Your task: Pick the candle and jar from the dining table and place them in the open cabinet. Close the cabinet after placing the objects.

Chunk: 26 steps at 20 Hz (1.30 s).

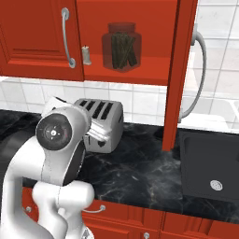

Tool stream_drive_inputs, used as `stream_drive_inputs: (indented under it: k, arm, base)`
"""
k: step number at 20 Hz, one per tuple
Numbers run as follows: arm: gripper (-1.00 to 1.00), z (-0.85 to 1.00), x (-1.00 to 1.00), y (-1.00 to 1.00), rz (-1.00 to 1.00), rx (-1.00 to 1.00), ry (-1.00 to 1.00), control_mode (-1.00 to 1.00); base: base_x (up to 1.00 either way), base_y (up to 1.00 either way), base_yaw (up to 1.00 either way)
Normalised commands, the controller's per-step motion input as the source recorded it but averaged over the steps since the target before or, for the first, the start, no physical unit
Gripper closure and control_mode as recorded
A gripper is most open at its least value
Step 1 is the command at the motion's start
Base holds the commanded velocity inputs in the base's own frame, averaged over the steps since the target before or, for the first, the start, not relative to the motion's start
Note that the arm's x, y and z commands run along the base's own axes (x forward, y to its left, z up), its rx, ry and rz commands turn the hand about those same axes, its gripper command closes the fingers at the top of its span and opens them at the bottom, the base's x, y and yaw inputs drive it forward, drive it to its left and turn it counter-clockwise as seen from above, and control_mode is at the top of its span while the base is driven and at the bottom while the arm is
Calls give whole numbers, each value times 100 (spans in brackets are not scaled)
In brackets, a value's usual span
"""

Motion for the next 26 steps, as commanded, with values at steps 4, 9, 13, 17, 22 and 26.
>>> stream_drive_inputs:
  k: [4, 9, 13, 17, 22, 26]
  arm:
    - [-100, -88, -5, -21, 0, 9, -26, -100]
    - [-100, -96, -18, -19, 2, 11, -23, -100]
    - [-100, -100, -14, -21, 2, 13, -23, -100]
    - [-100, -99, -8, -22, 2, 15, -23, -100]
    - [-100, -90, -10, -20, 3, 14, -25, -100]
    - [-100, -36, 0, -20, 2, 13, -15, -100]
  base:
    - [0, 0, 0]
    - [0, 0, 0]
    - [0, 0, 0]
    - [0, 0, 0]
    - [0, 0, 0]
    - [0, 0, 0]
